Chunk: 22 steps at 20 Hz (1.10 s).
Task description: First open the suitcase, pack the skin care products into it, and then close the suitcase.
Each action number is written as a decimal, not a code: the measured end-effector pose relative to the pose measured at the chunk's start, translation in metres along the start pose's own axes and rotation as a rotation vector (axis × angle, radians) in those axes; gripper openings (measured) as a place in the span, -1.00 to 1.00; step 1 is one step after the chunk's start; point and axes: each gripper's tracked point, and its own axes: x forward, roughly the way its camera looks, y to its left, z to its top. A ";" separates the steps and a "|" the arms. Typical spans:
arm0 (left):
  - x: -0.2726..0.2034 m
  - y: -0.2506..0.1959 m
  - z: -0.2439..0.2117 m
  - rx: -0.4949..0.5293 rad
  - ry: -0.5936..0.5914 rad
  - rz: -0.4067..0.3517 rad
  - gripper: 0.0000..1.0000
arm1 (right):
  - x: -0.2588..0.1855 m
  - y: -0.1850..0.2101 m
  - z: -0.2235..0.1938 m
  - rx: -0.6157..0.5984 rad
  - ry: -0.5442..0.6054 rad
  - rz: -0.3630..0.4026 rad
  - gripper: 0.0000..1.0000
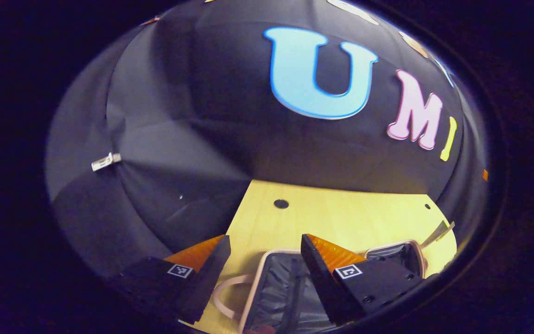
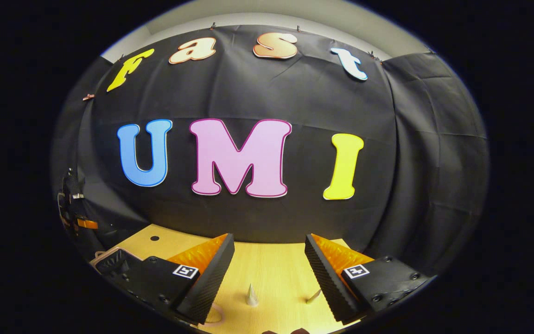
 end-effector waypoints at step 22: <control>0.050 -0.512 -0.192 0.171 0.459 -0.569 0.94 | -0.009 -0.126 -0.089 0.066 0.116 -0.002 0.95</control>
